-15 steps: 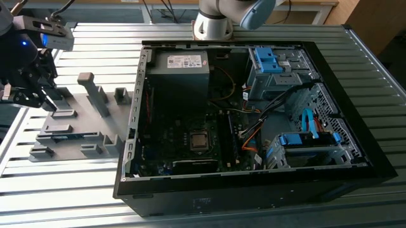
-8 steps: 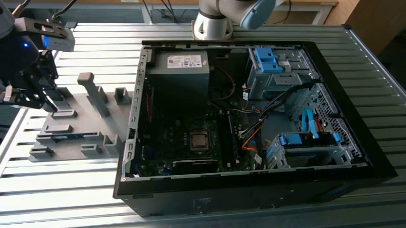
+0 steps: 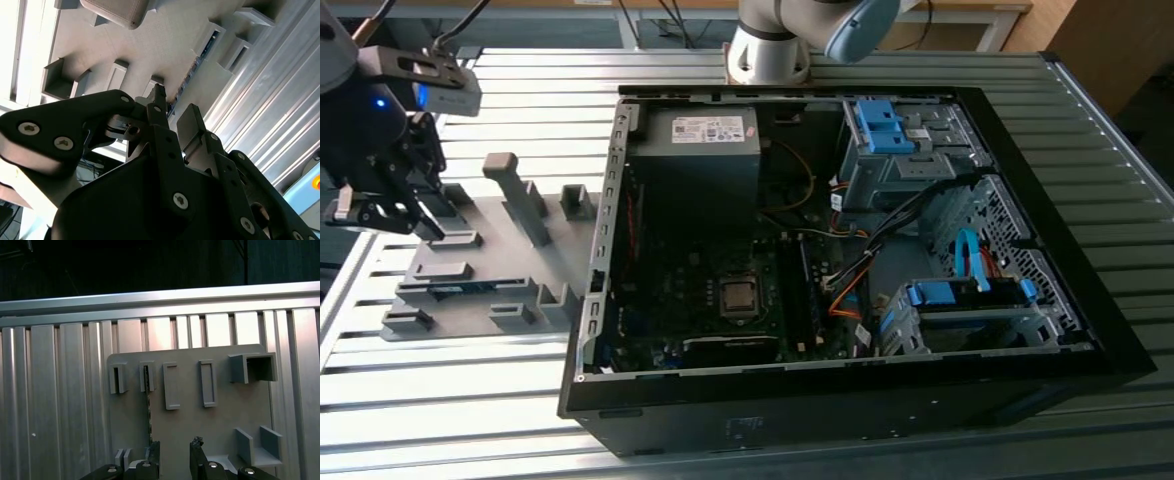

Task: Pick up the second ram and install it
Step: 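Pick up the second ram and move it above second insertion slot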

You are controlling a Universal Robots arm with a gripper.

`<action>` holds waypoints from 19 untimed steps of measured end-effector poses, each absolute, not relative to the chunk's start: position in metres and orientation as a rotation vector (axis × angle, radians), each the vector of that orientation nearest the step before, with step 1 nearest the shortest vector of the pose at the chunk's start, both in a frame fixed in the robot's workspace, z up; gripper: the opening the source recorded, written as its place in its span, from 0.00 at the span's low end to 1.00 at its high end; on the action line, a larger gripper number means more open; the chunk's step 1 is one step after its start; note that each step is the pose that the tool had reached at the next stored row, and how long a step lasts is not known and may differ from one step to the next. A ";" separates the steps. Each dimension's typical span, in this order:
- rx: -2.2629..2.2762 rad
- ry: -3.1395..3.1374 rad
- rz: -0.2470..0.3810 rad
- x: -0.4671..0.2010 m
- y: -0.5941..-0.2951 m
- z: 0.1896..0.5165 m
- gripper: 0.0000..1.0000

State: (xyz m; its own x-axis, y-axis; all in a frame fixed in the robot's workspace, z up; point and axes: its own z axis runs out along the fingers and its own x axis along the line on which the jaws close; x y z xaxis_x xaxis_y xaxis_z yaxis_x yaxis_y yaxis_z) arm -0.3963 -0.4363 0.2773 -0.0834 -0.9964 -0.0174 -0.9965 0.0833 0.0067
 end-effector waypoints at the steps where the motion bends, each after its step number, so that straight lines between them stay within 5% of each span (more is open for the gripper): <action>1: -2.121 2.306 0.026 -0.396 -0.436 0.277 0.37; 19: -2.123 2.308 0.031 -0.396 -0.437 0.270 0.37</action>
State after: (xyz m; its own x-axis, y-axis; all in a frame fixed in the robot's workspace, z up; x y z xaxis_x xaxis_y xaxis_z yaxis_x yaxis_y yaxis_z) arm -0.3964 -0.4374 0.2705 -0.0834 -0.9964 -0.0169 -0.9965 0.0832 0.0110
